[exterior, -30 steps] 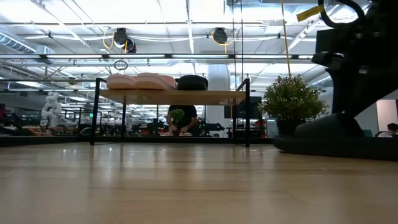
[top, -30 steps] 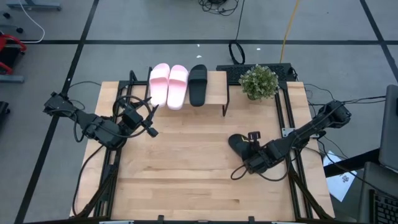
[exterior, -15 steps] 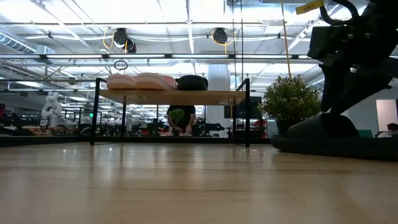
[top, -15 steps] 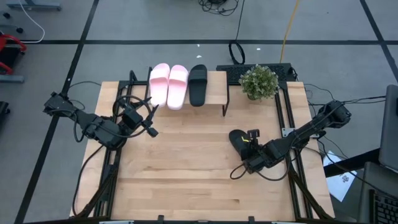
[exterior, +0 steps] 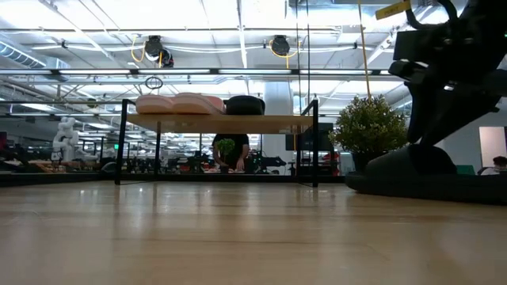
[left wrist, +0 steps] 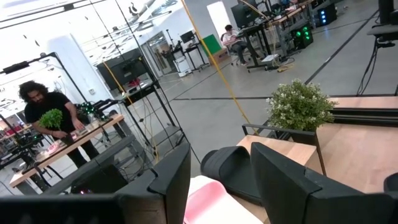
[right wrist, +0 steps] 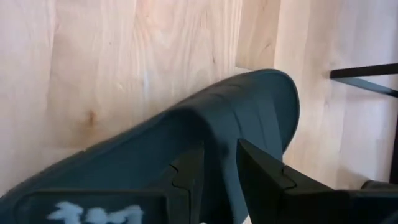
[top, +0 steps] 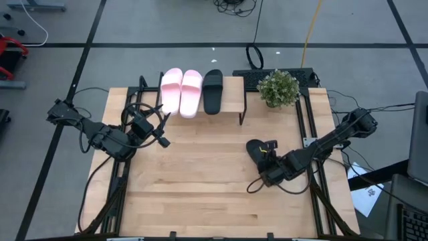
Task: Pick and place slides into the shelf
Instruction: Put the black slide on the shelf
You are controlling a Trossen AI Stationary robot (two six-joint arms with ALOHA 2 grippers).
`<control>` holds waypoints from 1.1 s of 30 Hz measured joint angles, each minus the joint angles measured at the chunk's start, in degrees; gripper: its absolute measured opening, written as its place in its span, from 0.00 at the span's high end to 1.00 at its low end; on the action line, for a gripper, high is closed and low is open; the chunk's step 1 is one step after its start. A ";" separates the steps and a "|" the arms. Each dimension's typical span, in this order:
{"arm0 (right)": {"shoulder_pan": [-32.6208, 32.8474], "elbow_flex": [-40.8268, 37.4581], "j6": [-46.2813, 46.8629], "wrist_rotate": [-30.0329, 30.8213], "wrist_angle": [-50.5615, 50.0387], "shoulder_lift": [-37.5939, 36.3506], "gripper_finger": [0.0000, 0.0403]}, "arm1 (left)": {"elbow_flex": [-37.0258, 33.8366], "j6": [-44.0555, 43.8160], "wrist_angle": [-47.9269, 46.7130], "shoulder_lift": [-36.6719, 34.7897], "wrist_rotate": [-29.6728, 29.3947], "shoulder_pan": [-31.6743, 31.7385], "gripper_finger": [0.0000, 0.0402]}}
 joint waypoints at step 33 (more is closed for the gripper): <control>-3.27 -0.51 -0.81 7.78 1.45 5.86 0.98 | 0.00 0.39 -0.02 -0.01 0.00 -0.01 0.56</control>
